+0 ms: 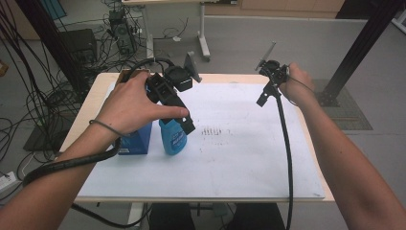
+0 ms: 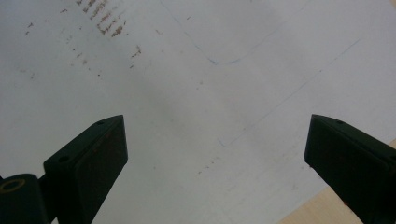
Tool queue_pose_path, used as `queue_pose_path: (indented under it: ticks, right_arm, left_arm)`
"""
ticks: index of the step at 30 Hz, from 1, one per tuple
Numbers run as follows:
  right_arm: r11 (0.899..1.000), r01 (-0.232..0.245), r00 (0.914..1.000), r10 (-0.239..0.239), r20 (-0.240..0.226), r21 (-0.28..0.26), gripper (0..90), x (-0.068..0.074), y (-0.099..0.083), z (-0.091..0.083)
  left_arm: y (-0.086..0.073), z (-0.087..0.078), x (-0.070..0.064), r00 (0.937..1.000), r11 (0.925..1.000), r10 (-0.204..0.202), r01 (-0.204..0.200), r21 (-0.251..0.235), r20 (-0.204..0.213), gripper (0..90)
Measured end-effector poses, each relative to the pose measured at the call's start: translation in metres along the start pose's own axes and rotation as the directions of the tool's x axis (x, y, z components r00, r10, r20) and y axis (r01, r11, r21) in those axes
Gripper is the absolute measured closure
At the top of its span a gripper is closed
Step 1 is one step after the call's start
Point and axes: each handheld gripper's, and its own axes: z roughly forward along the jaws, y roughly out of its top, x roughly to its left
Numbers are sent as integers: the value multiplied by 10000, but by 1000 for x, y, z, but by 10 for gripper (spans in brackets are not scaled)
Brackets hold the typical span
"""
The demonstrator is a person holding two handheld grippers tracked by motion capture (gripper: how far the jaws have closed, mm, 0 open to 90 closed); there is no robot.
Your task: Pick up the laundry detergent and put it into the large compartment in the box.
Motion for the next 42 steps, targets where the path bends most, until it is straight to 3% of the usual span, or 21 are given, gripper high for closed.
queue_pose_path:
  ticks: [22, 26, 42]
  right_arm:
    - [10000, 52, 10000, -52, -76, -69, 57, 1, 0, 0]
    - [10000, 59, 10000, -59, -75, -58, 57, 1, 0, 0]
    - [10000, 14, 10000, -15, -38, -61, 57, 0, -3, -1]
  left_arm:
    - [-3, -10, 17, 9978, 9990, -423, 414, -173, -514, 86]
    - [-4, -10, 22, 9945, 9985, -544, 537, -100, -898, 81]
    - [-6, -4, 43, 9921, 9967, -806, 795, -153, -962, 82]
